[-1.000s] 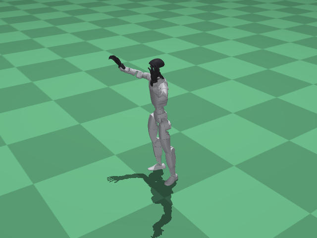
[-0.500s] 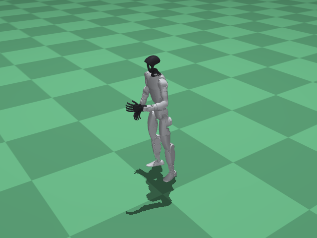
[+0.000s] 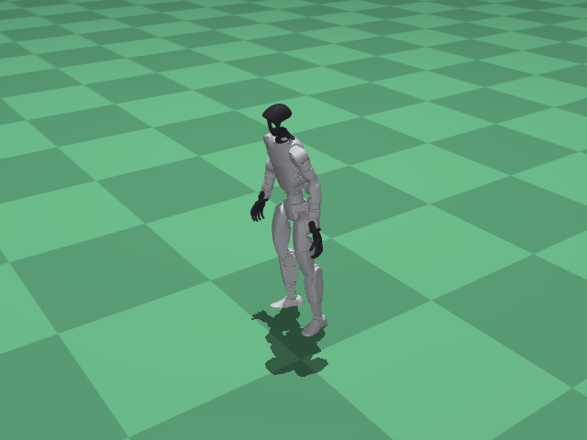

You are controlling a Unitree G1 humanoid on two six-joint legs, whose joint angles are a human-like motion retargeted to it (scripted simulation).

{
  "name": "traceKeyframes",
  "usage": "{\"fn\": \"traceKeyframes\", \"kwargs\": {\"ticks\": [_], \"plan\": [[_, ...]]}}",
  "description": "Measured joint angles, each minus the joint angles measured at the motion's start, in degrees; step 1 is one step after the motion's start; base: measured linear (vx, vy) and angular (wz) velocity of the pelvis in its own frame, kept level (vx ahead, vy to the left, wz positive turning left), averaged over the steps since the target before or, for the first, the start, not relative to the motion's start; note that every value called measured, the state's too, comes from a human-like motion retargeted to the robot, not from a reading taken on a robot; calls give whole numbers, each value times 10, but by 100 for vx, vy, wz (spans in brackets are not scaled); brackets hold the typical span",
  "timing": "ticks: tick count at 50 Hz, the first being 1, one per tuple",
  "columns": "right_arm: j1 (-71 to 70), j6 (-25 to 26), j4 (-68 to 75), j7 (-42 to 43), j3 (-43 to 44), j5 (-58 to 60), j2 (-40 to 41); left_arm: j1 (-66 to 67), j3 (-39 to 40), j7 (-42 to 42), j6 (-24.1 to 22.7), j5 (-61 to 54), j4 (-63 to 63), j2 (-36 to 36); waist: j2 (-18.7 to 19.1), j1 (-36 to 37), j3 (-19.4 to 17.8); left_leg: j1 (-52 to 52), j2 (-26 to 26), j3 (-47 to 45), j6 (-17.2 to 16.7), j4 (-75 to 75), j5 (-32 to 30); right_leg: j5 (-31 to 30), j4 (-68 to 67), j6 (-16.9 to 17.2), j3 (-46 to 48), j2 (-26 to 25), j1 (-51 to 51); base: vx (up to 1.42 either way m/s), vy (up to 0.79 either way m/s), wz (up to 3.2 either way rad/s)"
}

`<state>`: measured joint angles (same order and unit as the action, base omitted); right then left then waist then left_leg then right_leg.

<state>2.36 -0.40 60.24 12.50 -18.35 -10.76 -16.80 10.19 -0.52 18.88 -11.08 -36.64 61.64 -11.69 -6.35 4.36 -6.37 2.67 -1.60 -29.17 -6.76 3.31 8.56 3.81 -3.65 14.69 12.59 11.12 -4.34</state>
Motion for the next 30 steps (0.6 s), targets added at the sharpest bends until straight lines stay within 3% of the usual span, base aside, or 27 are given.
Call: {"fn": "traceKeyframes", "kwargs": {"ticks": [10, 15, 22, 30], "plan": [[-91, 6, 20, -13, -75, 47, -11, -129, -59, 14, 14, 73, 24, -36, -1, 13, 9, 2, 1, 14, 5, -8, 4, 8, -3, -17, 12, 5, 13, 0, 0, 0], [-146, 3, 13, -7, -102, 55, -17, -222, -115, 13, 10, 85, -35, -65, -3, 15, 19, 3, 1, 20, 8, -13, 7, 9, -2, -19, 17, 7, 19, 0, 0, 0], [-194, -1, -39, -12, -117, 62, -28, -360, -163, -17, -25, 15, -251, -106, -10, 15, 36, 5, 1, 26, 9, -16, 8, 10, -2, -20, 25, 8, 27, 0, 0, 0], [-208, -5, -88, -42, -114, 59, -32, -558, -216, -44, -97, -81, -562, -121, -15, 7, 52, 9, 0, 27, 8, -18, 11, 11, -3, -18, 25, 7, 31, 0, 0, 0]]}}
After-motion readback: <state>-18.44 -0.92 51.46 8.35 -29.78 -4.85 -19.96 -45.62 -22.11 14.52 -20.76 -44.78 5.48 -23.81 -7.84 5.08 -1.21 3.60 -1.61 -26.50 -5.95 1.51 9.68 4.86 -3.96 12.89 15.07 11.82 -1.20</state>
